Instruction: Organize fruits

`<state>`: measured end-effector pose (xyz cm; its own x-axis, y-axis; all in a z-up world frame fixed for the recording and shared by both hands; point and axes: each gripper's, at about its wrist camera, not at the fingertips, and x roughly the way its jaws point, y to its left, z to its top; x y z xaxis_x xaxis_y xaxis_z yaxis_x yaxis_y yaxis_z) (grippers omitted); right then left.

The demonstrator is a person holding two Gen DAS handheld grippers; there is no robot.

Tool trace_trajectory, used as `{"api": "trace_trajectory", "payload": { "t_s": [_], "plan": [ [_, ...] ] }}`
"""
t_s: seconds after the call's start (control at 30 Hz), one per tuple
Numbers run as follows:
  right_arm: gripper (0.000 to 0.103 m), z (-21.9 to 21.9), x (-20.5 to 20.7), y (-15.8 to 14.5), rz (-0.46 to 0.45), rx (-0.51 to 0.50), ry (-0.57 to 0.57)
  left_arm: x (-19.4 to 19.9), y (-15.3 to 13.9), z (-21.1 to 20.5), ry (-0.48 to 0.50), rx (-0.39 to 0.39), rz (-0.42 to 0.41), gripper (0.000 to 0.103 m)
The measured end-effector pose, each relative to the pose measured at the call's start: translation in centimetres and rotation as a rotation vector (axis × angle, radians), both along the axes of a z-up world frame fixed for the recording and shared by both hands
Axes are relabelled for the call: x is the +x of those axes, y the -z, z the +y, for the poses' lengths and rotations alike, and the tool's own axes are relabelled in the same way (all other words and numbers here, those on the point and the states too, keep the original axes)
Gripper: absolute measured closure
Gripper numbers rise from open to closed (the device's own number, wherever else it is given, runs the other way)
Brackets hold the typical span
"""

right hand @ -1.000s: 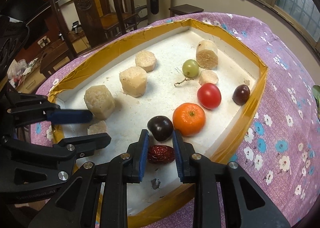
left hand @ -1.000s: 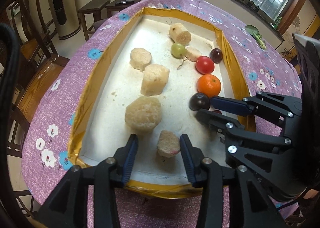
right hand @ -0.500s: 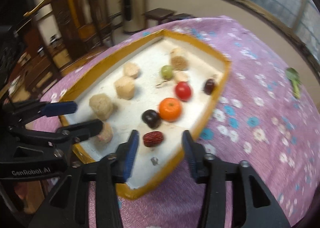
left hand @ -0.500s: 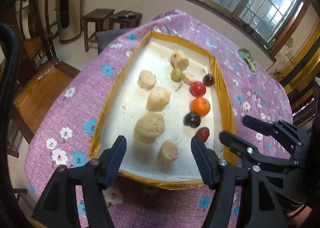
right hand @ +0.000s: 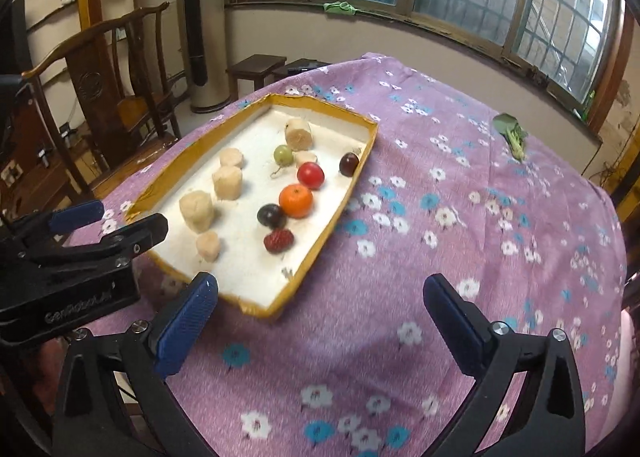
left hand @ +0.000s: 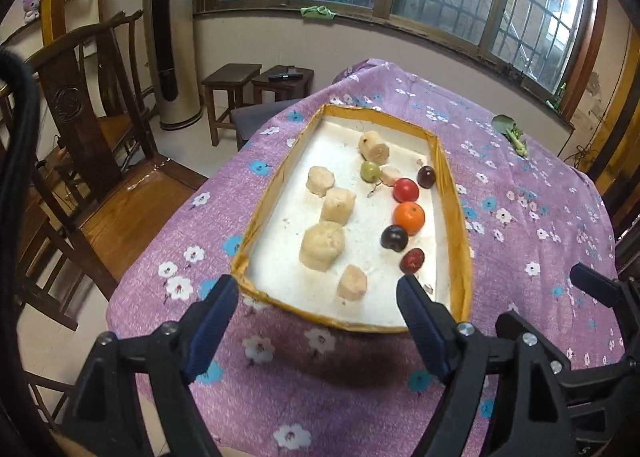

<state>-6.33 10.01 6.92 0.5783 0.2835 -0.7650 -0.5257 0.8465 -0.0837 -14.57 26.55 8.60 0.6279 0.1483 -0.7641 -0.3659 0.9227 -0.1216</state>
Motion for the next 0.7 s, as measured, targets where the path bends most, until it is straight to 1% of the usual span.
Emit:
{"api": "trace_trajectory", "payload": {
  "t_s": [0.13, 0.3, 0.37, 0.47, 0.53, 0.7],
  "plan": [
    [0.0, -1.7, -0.6, 0.4, 0.041, 0.026, 0.029, -1.3, -0.2, -1.0, -0.02, 0.027, -0.007, 0.018],
    [0.0, -3.6, -0.9, 0.6, 0.071, 0.052, 0.067, -2.6, -0.9, -2.7, -0.024, 0.124, -0.025, 0.017],
    [0.0, -3.9, -1.1, 0.7, 0.072, 0.053, 0.071, -3.0, -1.3, -3.3, -0.007, 0.143, -0.035, 0.017],
    [0.0, -3.8, -1.5, 0.8, 0.062, 0.036, 0.062, -3.5, -1.6, -3.5, -0.001, 0.128, -0.049, 0.017],
    [0.0, -3.7, -1.7, 0.9, 0.052, 0.02, 0.054, -3.4, -1.4, -3.4, -0.015, 0.112, -0.023, 0.017],
    [0.0, -3.5, -1.7, 1.2, 0.057, 0.009, 0.048, -3.5, -1.0, -3.0, -0.016, 0.069, 0.008, 0.017]
  ]
}}
